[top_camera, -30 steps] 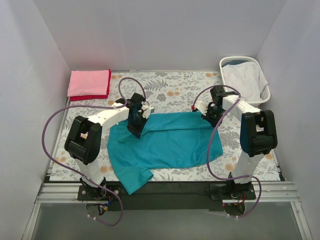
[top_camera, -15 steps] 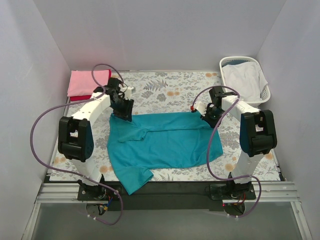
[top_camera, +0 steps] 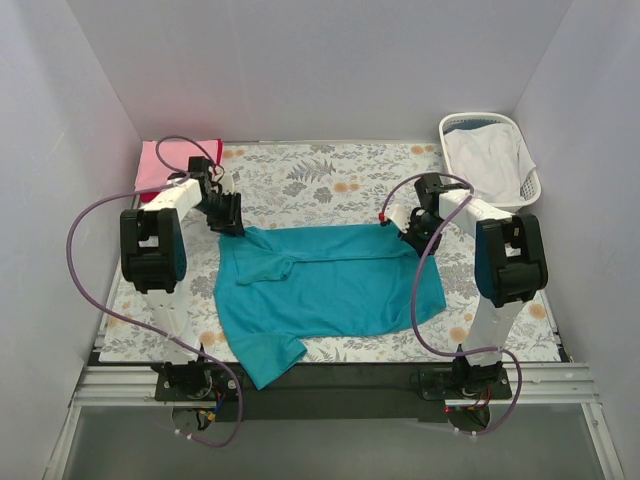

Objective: Fold and stack the t-shirts
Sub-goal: Fold the tshirt

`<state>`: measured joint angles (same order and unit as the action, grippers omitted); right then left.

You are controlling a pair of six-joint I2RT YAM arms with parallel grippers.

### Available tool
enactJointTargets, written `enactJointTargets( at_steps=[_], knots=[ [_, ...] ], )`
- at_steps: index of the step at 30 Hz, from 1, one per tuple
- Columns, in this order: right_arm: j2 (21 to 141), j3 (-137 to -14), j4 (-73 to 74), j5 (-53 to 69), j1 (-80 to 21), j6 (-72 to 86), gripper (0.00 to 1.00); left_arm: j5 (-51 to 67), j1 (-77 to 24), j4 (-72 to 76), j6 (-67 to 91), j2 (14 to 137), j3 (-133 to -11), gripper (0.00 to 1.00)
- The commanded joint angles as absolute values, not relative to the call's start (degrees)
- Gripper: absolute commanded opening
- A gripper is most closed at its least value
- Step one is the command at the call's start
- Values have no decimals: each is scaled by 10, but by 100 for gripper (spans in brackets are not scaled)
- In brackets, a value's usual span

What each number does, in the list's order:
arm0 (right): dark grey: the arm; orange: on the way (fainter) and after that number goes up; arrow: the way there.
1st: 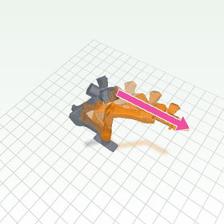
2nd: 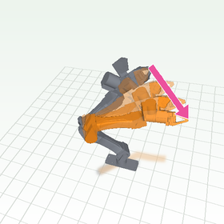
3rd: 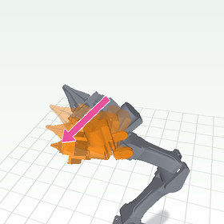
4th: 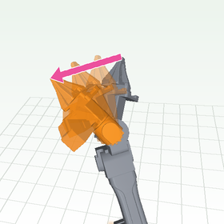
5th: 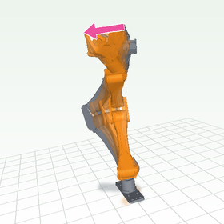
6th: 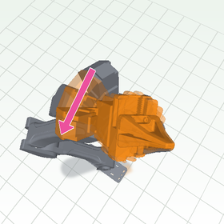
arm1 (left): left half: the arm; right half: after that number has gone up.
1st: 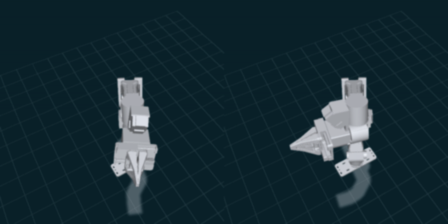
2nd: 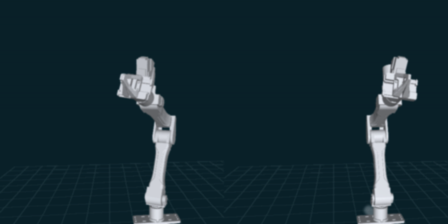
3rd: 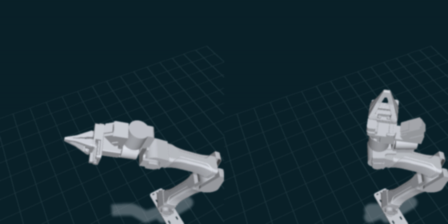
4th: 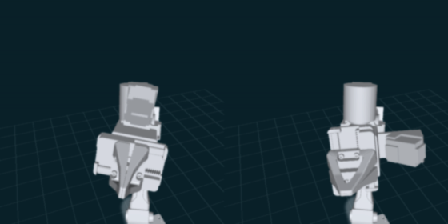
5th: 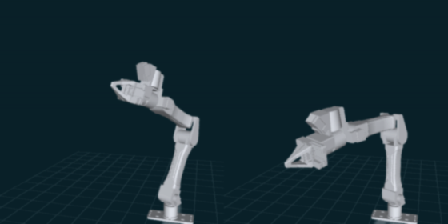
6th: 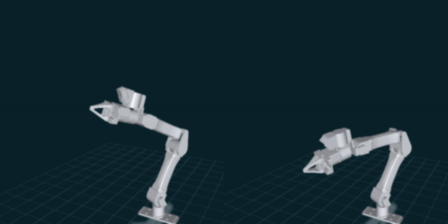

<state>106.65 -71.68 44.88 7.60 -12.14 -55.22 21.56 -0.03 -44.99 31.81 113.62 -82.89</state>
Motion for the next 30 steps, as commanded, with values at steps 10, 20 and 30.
enactJointTargets(
  at_steps=[10,20,30],
  knots=[
    [1037,-796,525,155,-125,-527,48,299,43,-523,273,1051,-855,39],
    [1073,-897,544,211,-129,-426,45,237,-22,-548,246,903,-676,41],
    [1124,-933,543,236,-130,-388,42,111,-115,-483,249,893,-614,41]
  ],
)
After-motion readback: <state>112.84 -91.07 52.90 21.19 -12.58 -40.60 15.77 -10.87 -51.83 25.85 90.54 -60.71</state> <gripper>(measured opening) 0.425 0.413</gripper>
